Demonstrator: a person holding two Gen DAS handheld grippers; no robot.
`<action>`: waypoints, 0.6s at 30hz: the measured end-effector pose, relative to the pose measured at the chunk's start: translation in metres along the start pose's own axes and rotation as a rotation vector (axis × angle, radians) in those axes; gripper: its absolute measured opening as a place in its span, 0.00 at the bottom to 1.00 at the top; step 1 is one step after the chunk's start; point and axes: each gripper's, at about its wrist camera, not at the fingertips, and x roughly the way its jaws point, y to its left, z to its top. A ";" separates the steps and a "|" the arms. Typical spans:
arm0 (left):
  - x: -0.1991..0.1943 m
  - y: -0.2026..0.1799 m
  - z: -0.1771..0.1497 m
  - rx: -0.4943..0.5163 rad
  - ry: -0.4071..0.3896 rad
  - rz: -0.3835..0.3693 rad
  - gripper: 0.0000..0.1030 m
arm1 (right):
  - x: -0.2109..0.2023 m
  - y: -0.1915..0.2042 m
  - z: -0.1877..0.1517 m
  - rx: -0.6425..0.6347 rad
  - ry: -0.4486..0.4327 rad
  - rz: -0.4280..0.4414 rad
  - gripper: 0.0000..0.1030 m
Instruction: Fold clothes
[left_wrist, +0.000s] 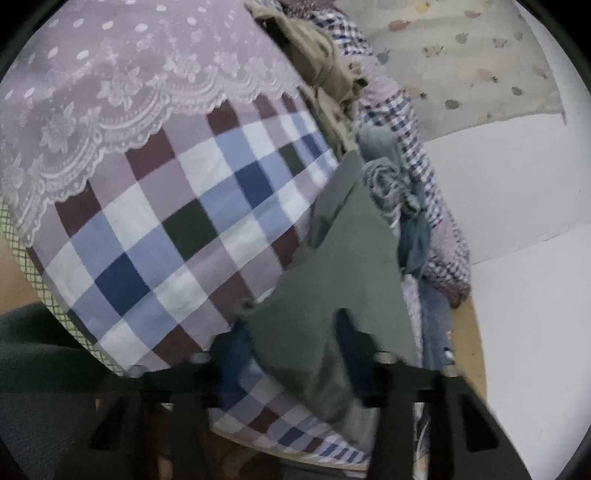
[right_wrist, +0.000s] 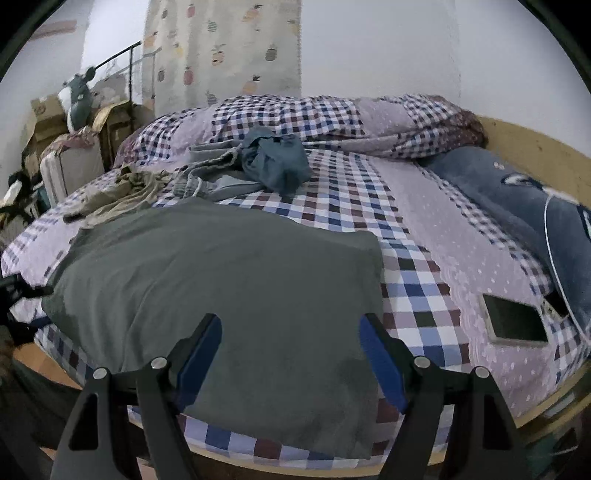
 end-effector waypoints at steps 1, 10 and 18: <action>-0.001 0.001 0.001 -0.005 0.001 -0.007 0.34 | 0.000 0.006 0.000 -0.024 -0.007 -0.003 0.78; -0.015 0.000 0.003 -0.005 0.001 -0.098 0.17 | -0.001 0.113 -0.018 -0.402 -0.109 0.002 0.78; -0.021 0.006 0.008 -0.015 0.013 -0.147 0.05 | -0.004 0.235 -0.058 -0.785 -0.259 0.098 0.78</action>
